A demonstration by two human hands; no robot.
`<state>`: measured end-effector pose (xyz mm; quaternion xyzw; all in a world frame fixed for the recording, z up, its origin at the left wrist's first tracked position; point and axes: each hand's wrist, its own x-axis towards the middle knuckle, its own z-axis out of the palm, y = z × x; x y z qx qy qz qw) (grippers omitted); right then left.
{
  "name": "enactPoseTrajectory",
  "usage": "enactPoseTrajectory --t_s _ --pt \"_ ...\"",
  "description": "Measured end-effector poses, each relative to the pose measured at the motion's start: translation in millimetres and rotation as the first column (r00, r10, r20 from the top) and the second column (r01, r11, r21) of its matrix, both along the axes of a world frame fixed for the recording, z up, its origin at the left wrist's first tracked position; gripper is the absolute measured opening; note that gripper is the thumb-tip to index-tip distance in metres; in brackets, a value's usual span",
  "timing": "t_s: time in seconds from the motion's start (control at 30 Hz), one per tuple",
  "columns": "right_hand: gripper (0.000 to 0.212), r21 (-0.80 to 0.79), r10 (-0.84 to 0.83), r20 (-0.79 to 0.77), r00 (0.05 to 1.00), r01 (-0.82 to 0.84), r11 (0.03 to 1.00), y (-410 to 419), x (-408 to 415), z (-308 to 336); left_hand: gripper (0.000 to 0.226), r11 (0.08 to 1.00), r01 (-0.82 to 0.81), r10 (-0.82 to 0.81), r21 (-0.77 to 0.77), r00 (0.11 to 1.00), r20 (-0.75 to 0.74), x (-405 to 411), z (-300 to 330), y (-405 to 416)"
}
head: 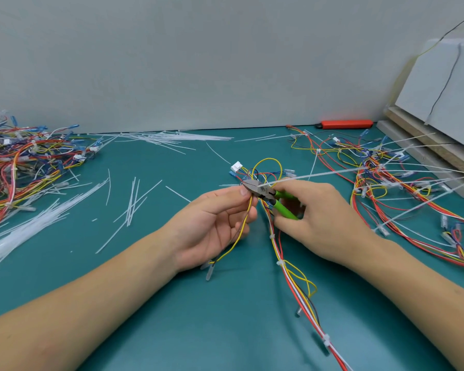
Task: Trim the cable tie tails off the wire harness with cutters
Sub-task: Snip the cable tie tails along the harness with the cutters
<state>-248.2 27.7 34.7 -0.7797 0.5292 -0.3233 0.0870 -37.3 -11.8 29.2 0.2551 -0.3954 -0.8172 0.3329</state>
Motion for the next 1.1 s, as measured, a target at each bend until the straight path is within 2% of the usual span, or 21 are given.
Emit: enactPoseTrajectory --t_s 0.17,0.3,0.5,0.67,0.83,0.97,1.1 --pt "0.017 -0.008 -0.041 -0.025 0.999 0.041 0.999 2.1 -0.7 2.5 0.013 1.0 0.004 -0.004 0.005 1.0 -0.011 -0.1 -0.4 0.1" --pt "0.022 0.044 -0.043 -0.009 0.999 0.043 0.998 3.6 1.6 2.2 0.012 1.0 -0.006 0.006 0.006 1.0 -0.004 -0.1 -0.7 -0.6" --pt "0.023 0.018 0.009 -0.031 0.999 -0.009 1.0 5.1 5.7 3.1 0.01 1.0 0.025 -0.025 0.004 0.999 -0.027 1.1 -4.2 -2.6" --pt "0.027 0.076 0.057 0.136 0.989 -0.068 0.995 6.1 2.5 5.9 0.013 0.997 0.064 -0.056 0.051 0.987 -0.148 5.0 -3.4 -5.7" --pt "0.029 0.331 0.066 0.268 0.961 -0.156 0.93 4.9 -13.7 18.0 0.019 0.992 0.071 -0.045 0.1 0.968 -0.248 7.6 -1.0 -7.2" --pt "0.029 0.462 0.081 0.554 0.828 -0.387 0.798 2.6 -23.7 25.3 0.022 0.993 0.065 -0.039 0.098 0.968 -0.247 7.8 0.3 -6.8" --pt "0.033 0.499 -0.069 0.702 0.709 -0.419 0.759 1.9 -28.0 29.4 0.015 0.993 0.068 -0.042 0.094 0.966 -0.254 8.0 -0.9 -6.8"
